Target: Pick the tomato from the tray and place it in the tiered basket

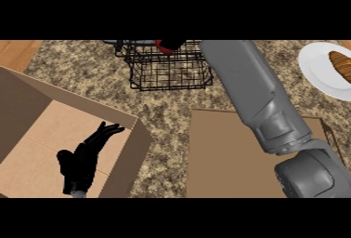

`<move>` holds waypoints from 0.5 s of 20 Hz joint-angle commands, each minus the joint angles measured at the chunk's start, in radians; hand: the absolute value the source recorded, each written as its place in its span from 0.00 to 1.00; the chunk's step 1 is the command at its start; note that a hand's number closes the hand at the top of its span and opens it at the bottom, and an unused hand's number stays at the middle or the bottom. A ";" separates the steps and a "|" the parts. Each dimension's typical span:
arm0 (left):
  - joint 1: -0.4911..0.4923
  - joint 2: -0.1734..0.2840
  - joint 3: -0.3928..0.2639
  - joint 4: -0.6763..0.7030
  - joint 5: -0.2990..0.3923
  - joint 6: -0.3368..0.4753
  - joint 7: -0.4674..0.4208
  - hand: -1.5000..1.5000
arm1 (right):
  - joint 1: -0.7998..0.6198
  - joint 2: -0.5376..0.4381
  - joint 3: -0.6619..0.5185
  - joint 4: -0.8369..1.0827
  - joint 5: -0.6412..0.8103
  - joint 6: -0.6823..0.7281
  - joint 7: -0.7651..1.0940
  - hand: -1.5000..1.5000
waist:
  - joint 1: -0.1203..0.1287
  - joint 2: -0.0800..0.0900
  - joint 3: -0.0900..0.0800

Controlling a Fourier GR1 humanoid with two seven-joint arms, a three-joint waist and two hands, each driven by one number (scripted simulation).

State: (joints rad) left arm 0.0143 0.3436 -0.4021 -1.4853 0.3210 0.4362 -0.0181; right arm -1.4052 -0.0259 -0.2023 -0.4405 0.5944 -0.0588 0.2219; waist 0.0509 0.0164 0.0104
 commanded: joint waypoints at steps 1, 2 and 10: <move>-0.005 0.015 -0.007 0.074 -0.052 0.019 0.009 0.50 | 0.015 0.025 -0.079 0.034 -0.101 -0.030 -0.058 0.00 | -0.004 0.002 -0.010; 0.041 -0.007 -0.030 0.096 -0.057 0.011 -0.053 0.50 | 0.002 0.015 -0.112 0.026 -0.115 -0.035 -0.084 0.00 | 0.000 0.006 -0.011; 0.007 0.026 0.005 0.075 -0.025 0.010 -0.004 0.50 | -0.040 -0.038 -0.230 0.010 -0.211 -0.196 -0.171 0.00 | -0.007 0.003 -0.011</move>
State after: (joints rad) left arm 0.0156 0.3447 -0.4106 -1.4866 0.3202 0.4495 -0.0269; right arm -1.4229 -0.0365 -0.3828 -0.4169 0.4134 -0.1636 0.0793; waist 0.0488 0.0155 0.0090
